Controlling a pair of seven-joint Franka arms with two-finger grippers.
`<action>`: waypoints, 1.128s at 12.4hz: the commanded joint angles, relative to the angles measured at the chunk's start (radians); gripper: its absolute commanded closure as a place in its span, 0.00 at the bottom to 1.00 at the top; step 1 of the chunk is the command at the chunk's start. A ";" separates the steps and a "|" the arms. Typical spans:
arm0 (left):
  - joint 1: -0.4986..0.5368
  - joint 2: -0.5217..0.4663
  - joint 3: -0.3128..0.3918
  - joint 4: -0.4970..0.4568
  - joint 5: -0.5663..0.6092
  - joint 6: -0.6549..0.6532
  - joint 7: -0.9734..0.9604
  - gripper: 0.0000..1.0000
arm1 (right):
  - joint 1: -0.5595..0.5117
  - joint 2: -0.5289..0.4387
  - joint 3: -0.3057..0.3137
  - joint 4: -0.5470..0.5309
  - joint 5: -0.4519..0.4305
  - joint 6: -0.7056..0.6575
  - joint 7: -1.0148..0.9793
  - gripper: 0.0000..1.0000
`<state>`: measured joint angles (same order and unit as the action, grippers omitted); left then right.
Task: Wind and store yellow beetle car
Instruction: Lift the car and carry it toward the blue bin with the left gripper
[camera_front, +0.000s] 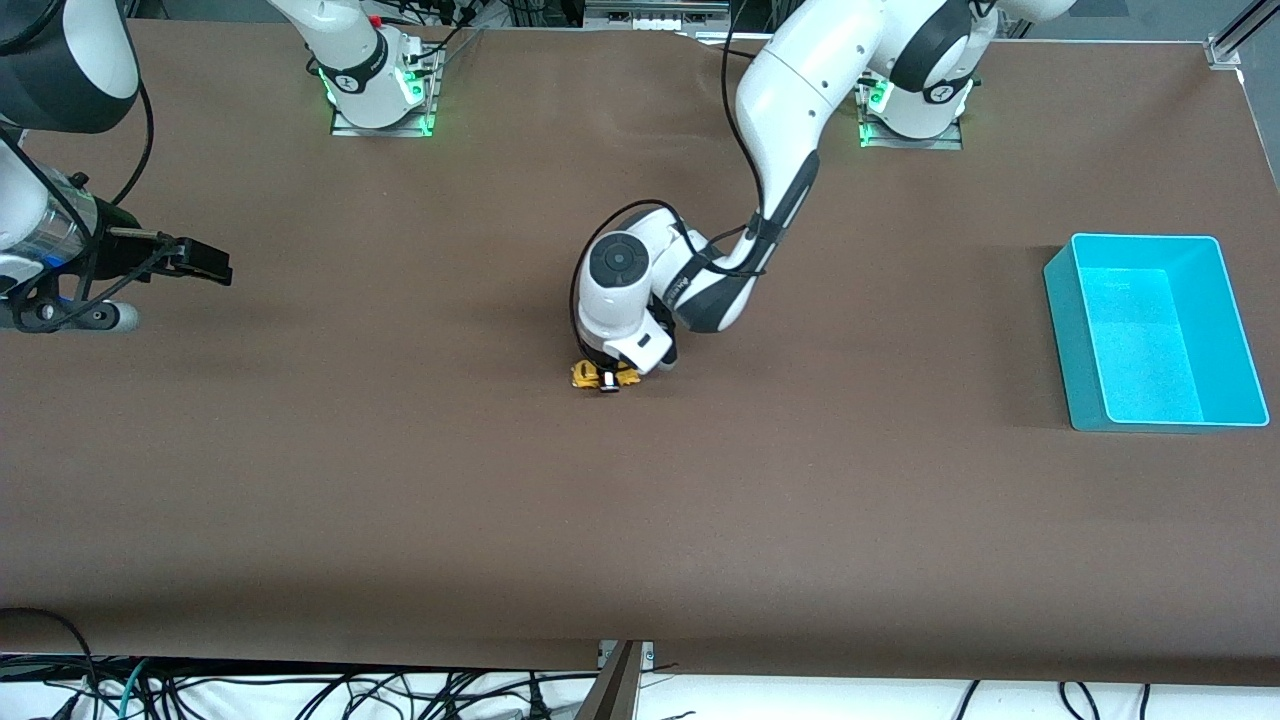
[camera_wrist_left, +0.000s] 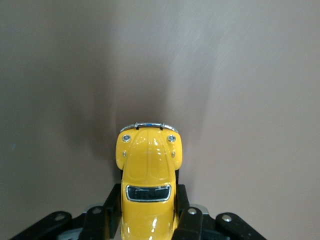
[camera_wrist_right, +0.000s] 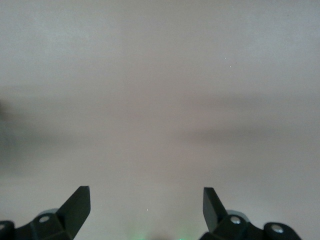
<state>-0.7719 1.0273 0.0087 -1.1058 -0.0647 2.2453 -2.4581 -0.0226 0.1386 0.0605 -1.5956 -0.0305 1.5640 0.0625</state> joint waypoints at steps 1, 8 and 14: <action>0.098 -0.091 -0.001 -0.003 -0.004 -0.145 0.086 1.00 | 0.009 0.006 -0.002 0.011 -0.012 -0.009 0.014 0.00; 0.336 -0.222 0.092 -0.003 -0.004 -0.395 0.340 1.00 | 0.007 0.009 -0.004 0.017 -0.012 -0.002 0.014 0.00; 0.555 -0.381 0.050 -0.121 -0.006 -0.481 0.559 1.00 | 0.009 0.007 -0.002 0.019 -0.009 0.001 0.016 0.00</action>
<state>-0.2898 0.7505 0.1141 -1.1087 -0.0645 1.7721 -1.9682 -0.0212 0.1448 0.0602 -1.5902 -0.0314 1.5663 0.0634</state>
